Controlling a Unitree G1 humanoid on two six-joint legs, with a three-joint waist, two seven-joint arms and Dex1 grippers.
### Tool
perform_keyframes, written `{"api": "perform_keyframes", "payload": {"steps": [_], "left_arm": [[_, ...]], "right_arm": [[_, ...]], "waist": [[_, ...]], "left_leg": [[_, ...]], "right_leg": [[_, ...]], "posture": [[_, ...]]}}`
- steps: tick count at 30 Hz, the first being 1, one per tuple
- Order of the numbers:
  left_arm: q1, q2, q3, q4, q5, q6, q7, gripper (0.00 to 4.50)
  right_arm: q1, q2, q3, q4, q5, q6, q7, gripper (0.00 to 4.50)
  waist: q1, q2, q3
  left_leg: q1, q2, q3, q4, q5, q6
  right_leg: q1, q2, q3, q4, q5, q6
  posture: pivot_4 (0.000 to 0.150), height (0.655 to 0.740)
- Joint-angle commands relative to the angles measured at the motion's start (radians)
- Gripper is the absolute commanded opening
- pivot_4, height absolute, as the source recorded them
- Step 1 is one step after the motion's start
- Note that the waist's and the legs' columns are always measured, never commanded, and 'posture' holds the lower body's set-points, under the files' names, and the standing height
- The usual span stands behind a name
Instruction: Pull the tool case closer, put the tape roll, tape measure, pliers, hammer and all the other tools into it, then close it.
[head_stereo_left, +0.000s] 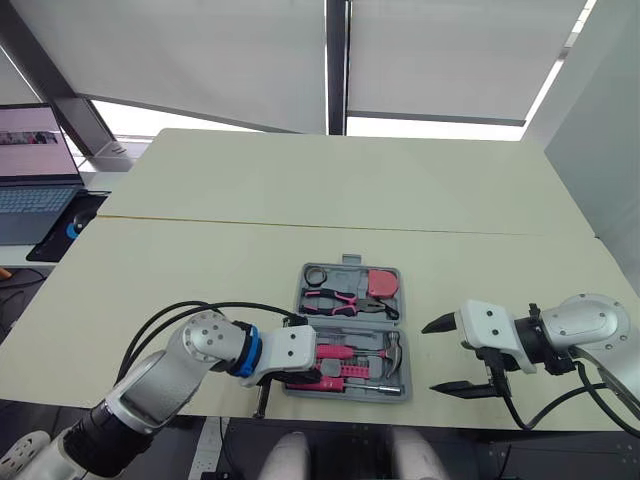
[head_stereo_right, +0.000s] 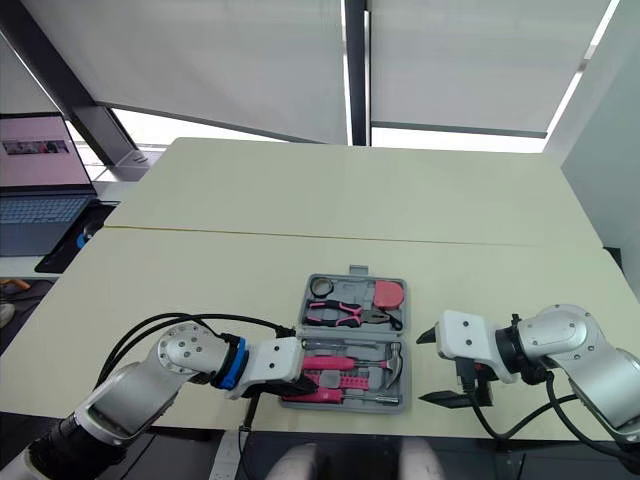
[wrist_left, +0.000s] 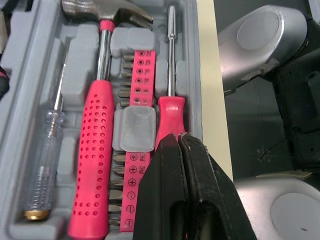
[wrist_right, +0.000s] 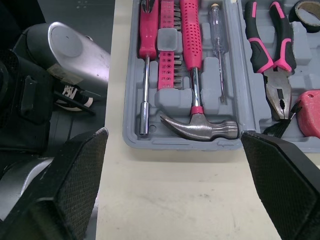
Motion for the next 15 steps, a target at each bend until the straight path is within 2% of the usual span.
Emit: {"api": "perform_keyframes", "payload": {"steps": [1,10,15], "left_arm": [[0.016,-0.009,-0.013,0.021,0.034,-0.022,0.031,0.01],[0.070,-0.015,-0.034,0.044,0.069,-0.027,0.059,0.01],[0.083,-0.046,0.091,-0.053,-0.077,0.009,0.061,0.01]], "right_arm": [[-0.017,0.007,-0.003,-0.023,0.006,-0.007,-0.002,4.50],[-0.018,0.008,-0.003,-0.023,0.001,-0.016,0.002,4.50],[-0.014,0.023,-0.024,-0.007,0.002,-0.047,-0.009,4.50]], "waist": [[0.000,0.000,0.000],[0.000,0.001,-0.001],[0.000,0.000,0.000]], "left_leg": [[0.000,0.000,0.000,0.000,0.000,0.000],[0.000,0.000,0.000,0.000,0.000,0.000],[0.000,0.000,0.000,0.000,0.000,0.000]], "right_leg": [[0.000,0.000,0.000,0.000,0.000,0.000],[0.000,0.000,0.000,0.000,0.000,0.000],[0.000,0.000,0.000,0.000,0.000,0.000]], "posture": [[0.150,0.7400],[0.150,0.7400],[0.150,0.7400]]}}
